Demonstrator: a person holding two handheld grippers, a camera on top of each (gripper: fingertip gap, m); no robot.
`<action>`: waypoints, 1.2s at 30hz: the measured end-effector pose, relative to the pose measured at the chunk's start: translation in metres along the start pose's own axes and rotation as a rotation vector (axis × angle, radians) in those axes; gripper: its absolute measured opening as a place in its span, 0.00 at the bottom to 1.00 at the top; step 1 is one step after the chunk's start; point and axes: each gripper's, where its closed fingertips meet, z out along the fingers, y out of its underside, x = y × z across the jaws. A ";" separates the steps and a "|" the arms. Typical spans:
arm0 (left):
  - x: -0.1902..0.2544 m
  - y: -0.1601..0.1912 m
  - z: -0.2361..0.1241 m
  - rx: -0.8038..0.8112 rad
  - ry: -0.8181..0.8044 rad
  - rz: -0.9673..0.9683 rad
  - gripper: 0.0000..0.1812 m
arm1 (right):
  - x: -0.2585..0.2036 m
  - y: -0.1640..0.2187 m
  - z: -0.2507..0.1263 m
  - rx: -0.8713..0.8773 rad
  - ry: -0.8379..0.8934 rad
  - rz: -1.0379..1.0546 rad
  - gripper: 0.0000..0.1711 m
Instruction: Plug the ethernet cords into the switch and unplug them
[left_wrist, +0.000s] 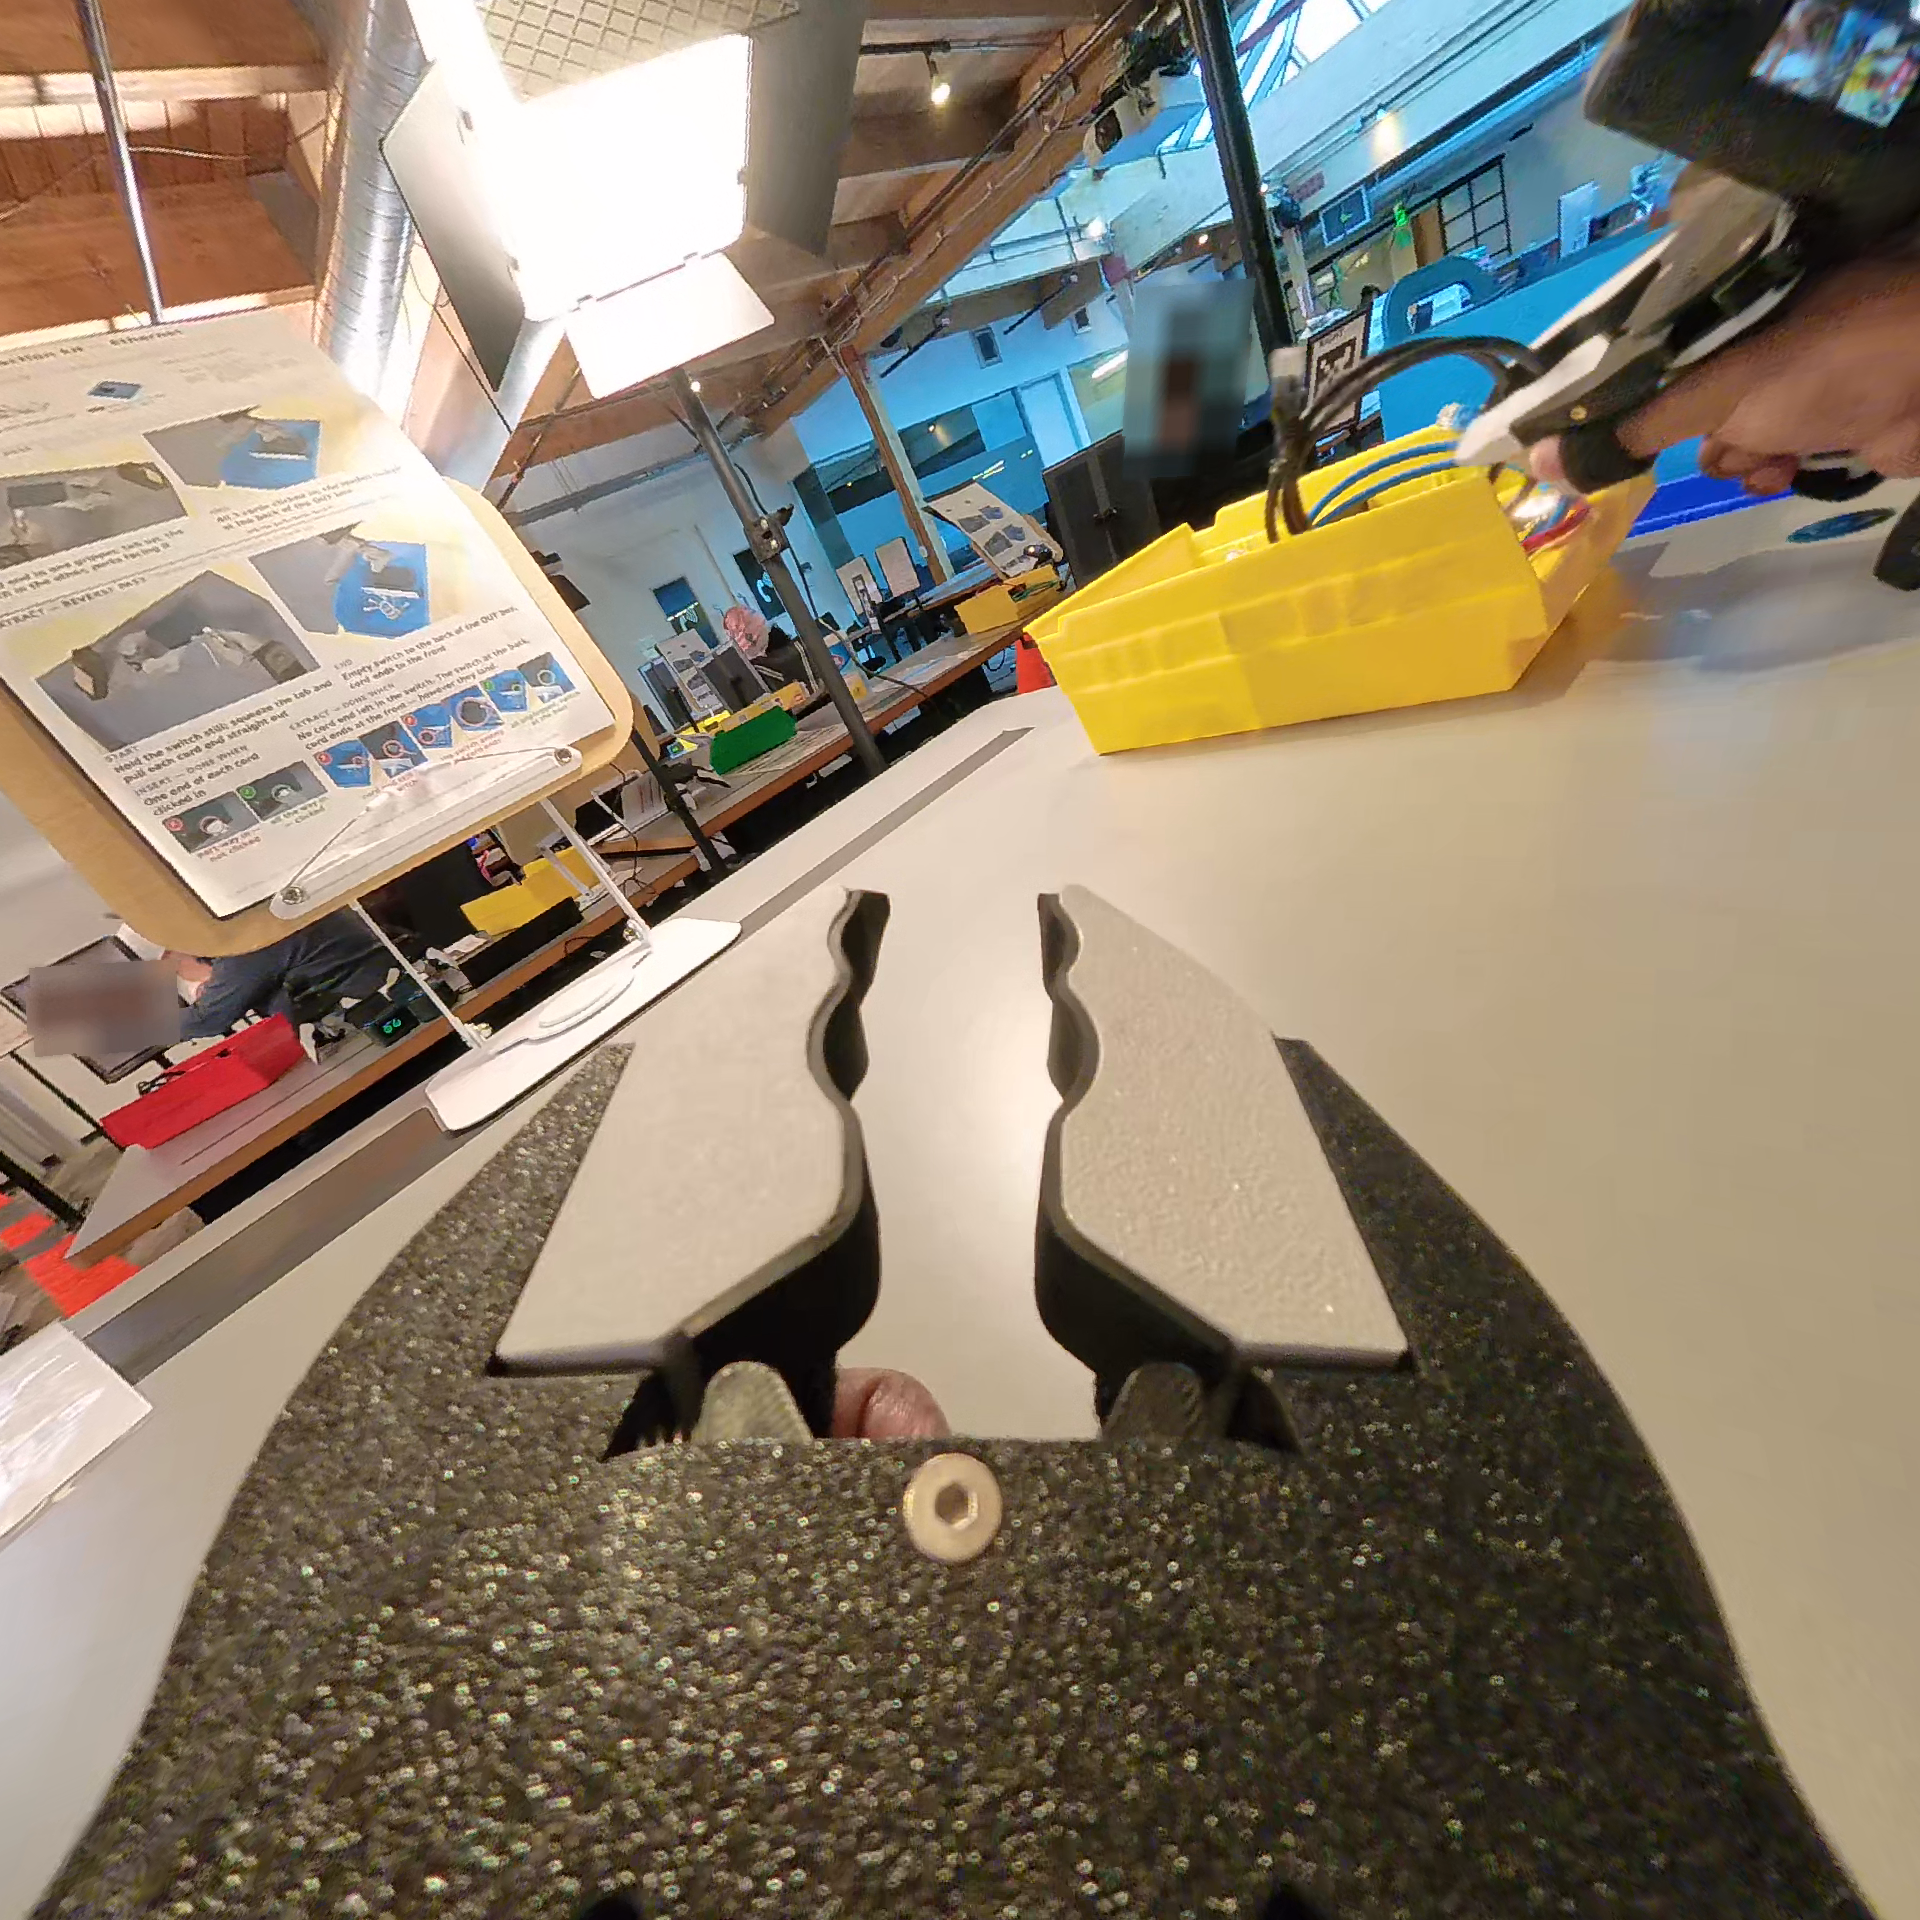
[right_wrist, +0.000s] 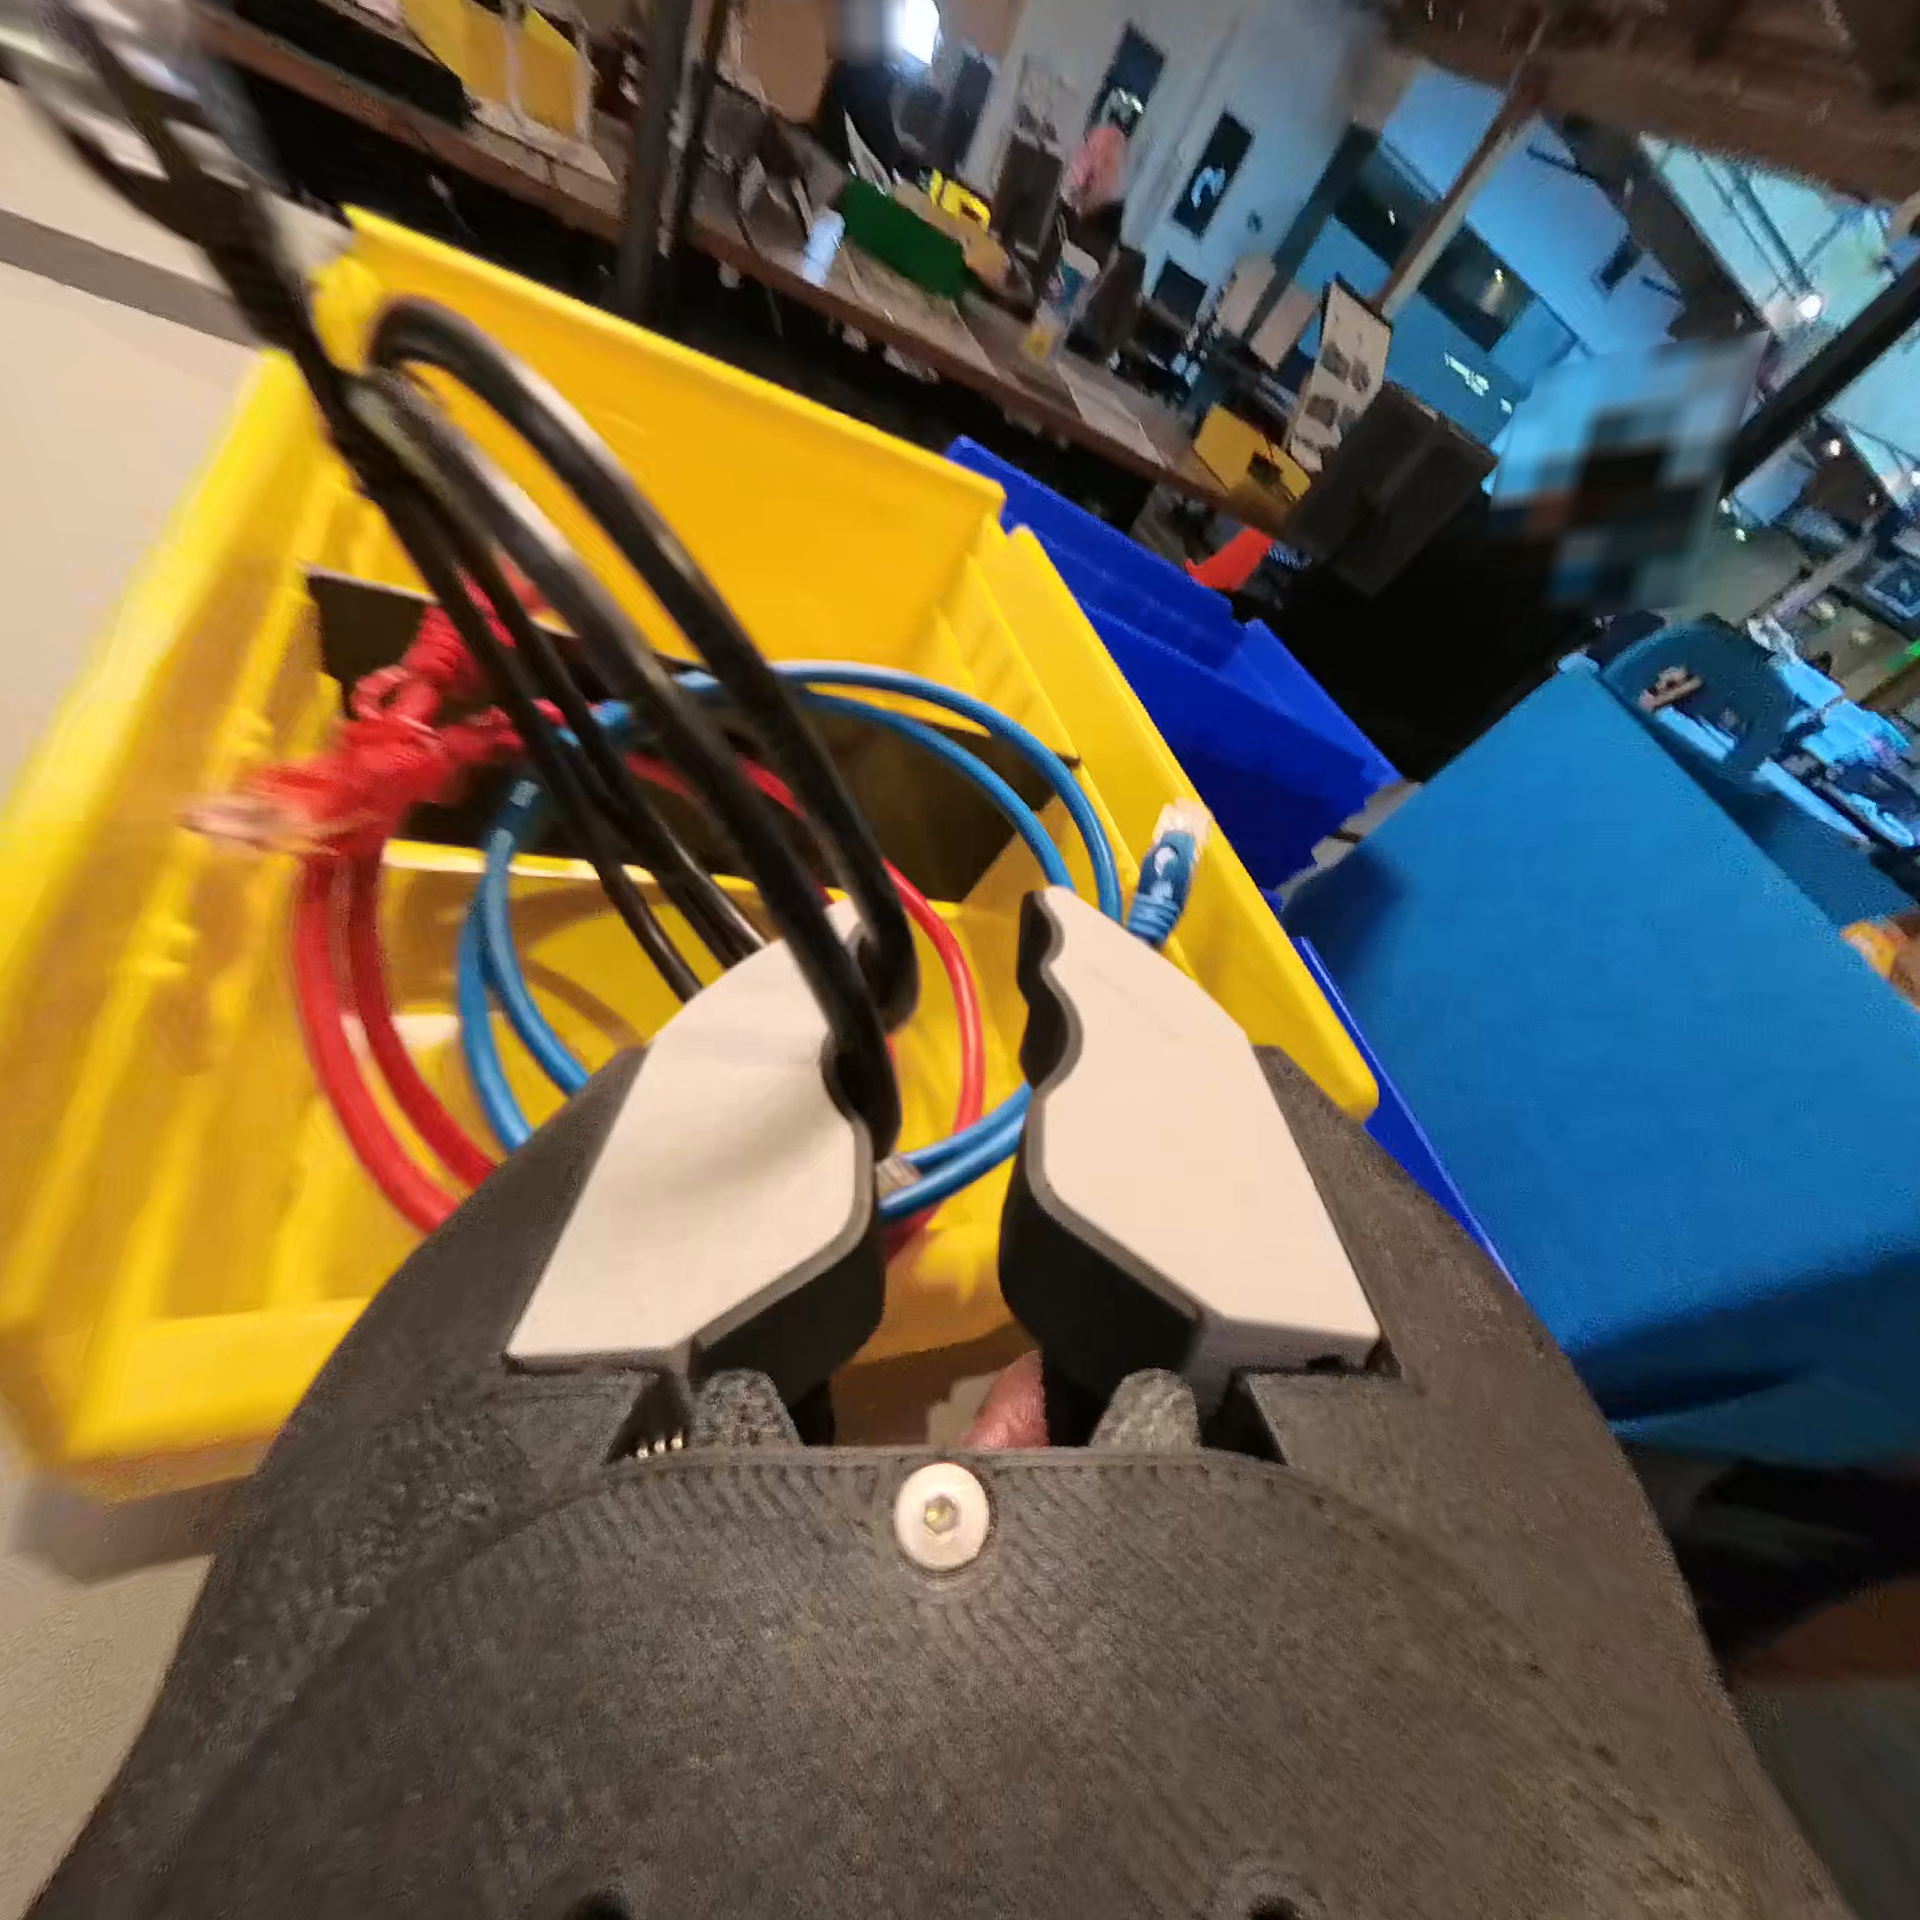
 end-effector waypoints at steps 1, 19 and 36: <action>0.000 0.000 0.000 0.000 -0.001 -0.002 0.17 | 0.005 0.006 0.003 -0.010 0.002 0.020 0.17; 0.000 0.003 0.002 -0.017 -0.003 0.007 0.17 | 0.044 -0.053 -0.042 0.374 0.076 0.141 0.01; 0.003 0.005 0.004 -0.031 0.002 0.024 0.17 | -0.044 0.007 -0.015 -0.115 -0.226 -0.371 0.23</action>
